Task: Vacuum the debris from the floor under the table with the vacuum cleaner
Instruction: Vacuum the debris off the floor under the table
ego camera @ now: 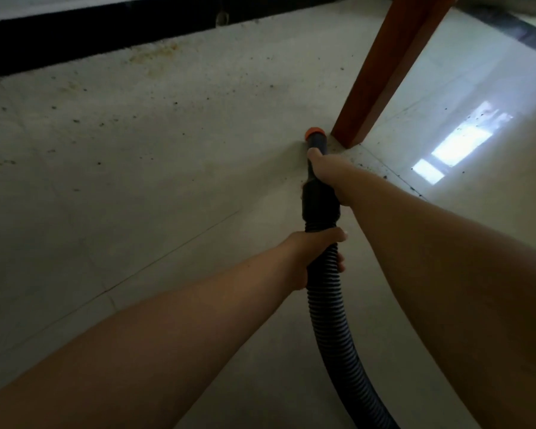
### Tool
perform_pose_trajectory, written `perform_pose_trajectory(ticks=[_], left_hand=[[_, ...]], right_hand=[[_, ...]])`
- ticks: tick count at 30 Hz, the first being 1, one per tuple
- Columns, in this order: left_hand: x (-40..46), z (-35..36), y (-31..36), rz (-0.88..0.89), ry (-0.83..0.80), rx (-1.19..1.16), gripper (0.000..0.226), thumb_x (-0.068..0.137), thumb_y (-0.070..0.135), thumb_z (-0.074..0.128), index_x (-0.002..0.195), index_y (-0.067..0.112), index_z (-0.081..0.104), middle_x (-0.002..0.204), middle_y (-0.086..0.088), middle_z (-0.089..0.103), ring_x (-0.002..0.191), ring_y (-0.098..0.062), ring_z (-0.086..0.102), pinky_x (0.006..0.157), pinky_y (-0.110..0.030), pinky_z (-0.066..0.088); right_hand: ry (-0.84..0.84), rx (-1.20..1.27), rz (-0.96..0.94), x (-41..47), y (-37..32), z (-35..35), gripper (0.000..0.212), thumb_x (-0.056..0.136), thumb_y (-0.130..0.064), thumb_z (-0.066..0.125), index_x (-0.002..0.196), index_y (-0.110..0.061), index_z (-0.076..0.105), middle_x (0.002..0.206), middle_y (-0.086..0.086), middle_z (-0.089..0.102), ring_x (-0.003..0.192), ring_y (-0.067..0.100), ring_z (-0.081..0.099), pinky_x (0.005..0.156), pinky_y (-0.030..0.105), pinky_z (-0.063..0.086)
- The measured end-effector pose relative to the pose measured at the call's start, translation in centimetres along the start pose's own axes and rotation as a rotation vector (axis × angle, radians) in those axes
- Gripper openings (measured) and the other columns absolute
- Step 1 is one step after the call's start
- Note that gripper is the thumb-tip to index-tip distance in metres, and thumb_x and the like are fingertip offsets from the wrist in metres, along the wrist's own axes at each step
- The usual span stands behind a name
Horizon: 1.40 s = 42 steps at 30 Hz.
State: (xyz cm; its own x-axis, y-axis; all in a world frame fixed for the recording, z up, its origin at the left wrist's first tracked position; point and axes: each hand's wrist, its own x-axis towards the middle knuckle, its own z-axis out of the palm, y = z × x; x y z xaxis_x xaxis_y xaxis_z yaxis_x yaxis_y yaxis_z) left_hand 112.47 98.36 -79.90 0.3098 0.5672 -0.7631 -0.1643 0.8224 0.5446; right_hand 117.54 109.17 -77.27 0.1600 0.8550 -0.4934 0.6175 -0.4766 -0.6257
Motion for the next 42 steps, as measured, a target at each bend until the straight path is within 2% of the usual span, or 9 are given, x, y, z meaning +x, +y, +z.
perform_pose_trajectory(ticks=[4, 8, 10, 20, 25, 27, 30, 37, 42], left_hand=[[0.5, 1.2, 0.1, -0.03, -0.013, 0.045, 0.021, 0.086, 0.024, 0.067, 0.081, 0.006, 0.057, 0.066, -0.007, 0.059, 0.056, -0.018, 0.059, 0.056, -0.03, 0.051], [0.4, 1.5, -0.6, -0.036, -0.032, 0.045, 0.02, 0.086, 0.023, 0.067, 0.088, 0.006, 0.057, 0.065, -0.007, 0.061, 0.054, -0.018, 0.06, 0.053, -0.028, 0.052], [0.1, 1.4, -1.3, -0.018, -0.026, 0.024, 0.021, 0.086, 0.023, 0.067, 0.091, 0.005, 0.058, 0.066, -0.007, 0.061, 0.053, -0.018, 0.06, 0.052, -0.027, 0.052], [-3.0, 0.4, -3.8, 0.015, 0.047, 0.035, 0.019, 0.085, 0.018, 0.067, 0.093, 0.004, 0.058, 0.068, -0.01, 0.06, 0.054, -0.02, 0.06, 0.047, -0.025, 0.052], [-2.8, 3.5, -3.4, 0.026, 0.001, 0.099, 0.017, 0.085, 0.015, 0.068, 0.091, 0.003, 0.058, 0.067, -0.01, 0.057, 0.053, -0.02, 0.057, 0.045, -0.025, 0.05], [-2.9, 4.7, -3.8, 0.019, -0.01, 0.1, 0.016, 0.085, 0.015, 0.068, 0.088, 0.003, 0.058, 0.066, -0.01, 0.057, 0.052, -0.021, 0.056, 0.046, -0.027, 0.05], [-3.3, 5.2, -4.0, 0.021, 0.007, 0.088, 0.016, 0.084, 0.015, 0.068, 0.087, 0.002, 0.058, 0.067, -0.01, 0.058, 0.052, -0.022, 0.057, 0.051, -0.03, 0.05], [-5.4, 3.0, -4.9, 0.027, 0.084, 0.027, 0.013, 0.086, 0.013, 0.064, 0.087, 0.004, 0.055, 0.069, -0.011, 0.056, 0.054, -0.022, 0.056, 0.053, -0.031, 0.051], [-6.2, 4.3, -6.2, 0.008, 0.041, 0.054, 0.014, 0.086, 0.014, 0.065, 0.086, 0.003, 0.056, 0.069, -0.01, 0.057, 0.054, -0.021, 0.055, 0.049, -0.028, 0.051]], right_hand=[[0.085, 0.035, 0.068, 0.8, 1.1, -1.3, 0.054, 0.102, -0.037, 0.027, 0.141, 0.0, 0.035, 0.135, 0.02, 0.05, 0.115, 0.034, 0.054, 0.094, 0.04, 0.042], [0.092, 0.011, 0.124, 0.3, 2.1, -2.0, 0.049, 0.102, -0.039, 0.028, 0.127, 0.0, 0.047, 0.08, 0.009, 0.049, 0.1, 0.026, 0.062, 0.078, 0.031, 0.044], [0.076, -0.034, 0.11, -0.3, 2.3, -2.1, 0.049, 0.102, -0.039, 0.028, 0.121, 0.001, 0.051, 0.071, 0.008, 0.043, 0.085, 0.023, 0.057, 0.079, 0.032, 0.048], [-0.073, 0.077, 0.037, -2.9, 3.4, 0.2, 0.043, 0.1, -0.043, 0.034, 0.105, -0.002, 0.047, 0.072, 0.01, 0.049, 0.059, 0.02, 0.049, 0.063, 0.032, 0.043], [0.068, 0.167, 0.207, -2.4, 5.9, -3.7, 0.04, 0.099, -0.042, 0.036, 0.096, -0.003, 0.047, 0.078, 0.01, 0.053, 0.07, 0.022, 0.058, 0.076, 0.032, 0.052], [0.099, 0.201, 0.247, -2.4, 7.0, -4.7, 0.04, 0.098, -0.043, 0.038, 0.084, -0.005, 0.043, 0.09, 0.015, 0.06, 0.085, 0.026, 0.063, 0.092, 0.037, 0.054], [0.059, 0.261, 0.26, -2.7, 6.8, -4.7, 0.043, 0.095, -0.046, 0.043, 0.077, -0.006, 0.039, 0.11, 0.021, 0.066, 0.1, 0.033, 0.068, 0.095, 0.046, 0.054], [-0.207, 0.255, 0.138, -4.3, 4.5, -0.8, 0.046, 0.096, -0.048, 0.042, 0.108, -0.004, 0.044, 0.114, 0.025, 0.063, 0.103, 0.041, 0.065, 0.093, 0.053, 0.053], [-0.089, 0.248, 0.179, -5.0, 7.0, -2.2, 0.045, 0.095, -0.048, 0.042, 0.107, -0.005, 0.041, 0.112, 0.024, 0.063, 0.1, 0.04, 0.066, 0.092, 0.052, 0.053]])
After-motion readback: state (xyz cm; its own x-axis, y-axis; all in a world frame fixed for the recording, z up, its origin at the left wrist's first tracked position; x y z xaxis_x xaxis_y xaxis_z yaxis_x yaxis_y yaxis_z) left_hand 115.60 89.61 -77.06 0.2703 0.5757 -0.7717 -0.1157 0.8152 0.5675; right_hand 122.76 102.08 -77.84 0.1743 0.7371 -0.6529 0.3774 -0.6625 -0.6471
